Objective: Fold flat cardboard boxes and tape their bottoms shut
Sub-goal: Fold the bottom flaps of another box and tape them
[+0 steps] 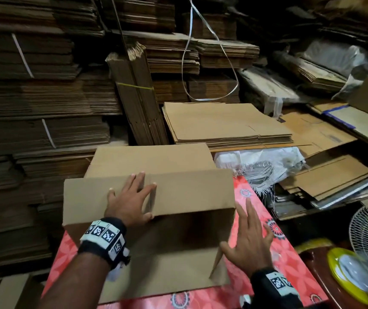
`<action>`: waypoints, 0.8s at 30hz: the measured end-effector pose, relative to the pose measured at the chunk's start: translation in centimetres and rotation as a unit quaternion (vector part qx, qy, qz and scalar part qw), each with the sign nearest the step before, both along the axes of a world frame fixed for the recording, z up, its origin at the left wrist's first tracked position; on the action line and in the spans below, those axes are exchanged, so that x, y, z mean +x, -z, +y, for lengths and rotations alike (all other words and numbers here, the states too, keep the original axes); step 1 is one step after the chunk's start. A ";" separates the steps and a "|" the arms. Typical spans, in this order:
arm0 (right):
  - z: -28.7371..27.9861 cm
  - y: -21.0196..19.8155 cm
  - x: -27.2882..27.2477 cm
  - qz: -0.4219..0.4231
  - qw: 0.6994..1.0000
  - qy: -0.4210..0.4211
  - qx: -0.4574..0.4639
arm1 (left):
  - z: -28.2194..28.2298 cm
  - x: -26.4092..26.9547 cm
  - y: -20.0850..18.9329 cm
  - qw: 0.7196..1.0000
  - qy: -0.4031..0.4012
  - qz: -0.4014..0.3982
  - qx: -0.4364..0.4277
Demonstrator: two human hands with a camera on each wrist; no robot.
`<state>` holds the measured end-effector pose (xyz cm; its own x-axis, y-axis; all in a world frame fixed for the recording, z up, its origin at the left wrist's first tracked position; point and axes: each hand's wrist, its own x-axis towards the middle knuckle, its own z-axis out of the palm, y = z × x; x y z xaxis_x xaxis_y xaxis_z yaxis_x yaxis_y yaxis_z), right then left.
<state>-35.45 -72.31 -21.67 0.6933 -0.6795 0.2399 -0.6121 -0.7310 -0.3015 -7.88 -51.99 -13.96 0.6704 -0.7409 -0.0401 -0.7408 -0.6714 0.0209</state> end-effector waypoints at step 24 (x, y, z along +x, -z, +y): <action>-0.9 -8.0 15.1 0.134 0.953 -0.266 -0.057 | 4.2 -5.6 3.1 0.974 -0.197 -0.036 -0.111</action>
<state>-20.39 -73.21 -13.69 0.9793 -0.1940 0.0579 -0.1887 -0.9782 -0.0861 -13.51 -47.83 -17.08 0.8991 -0.4116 0.1490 -0.4324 -0.8882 0.1551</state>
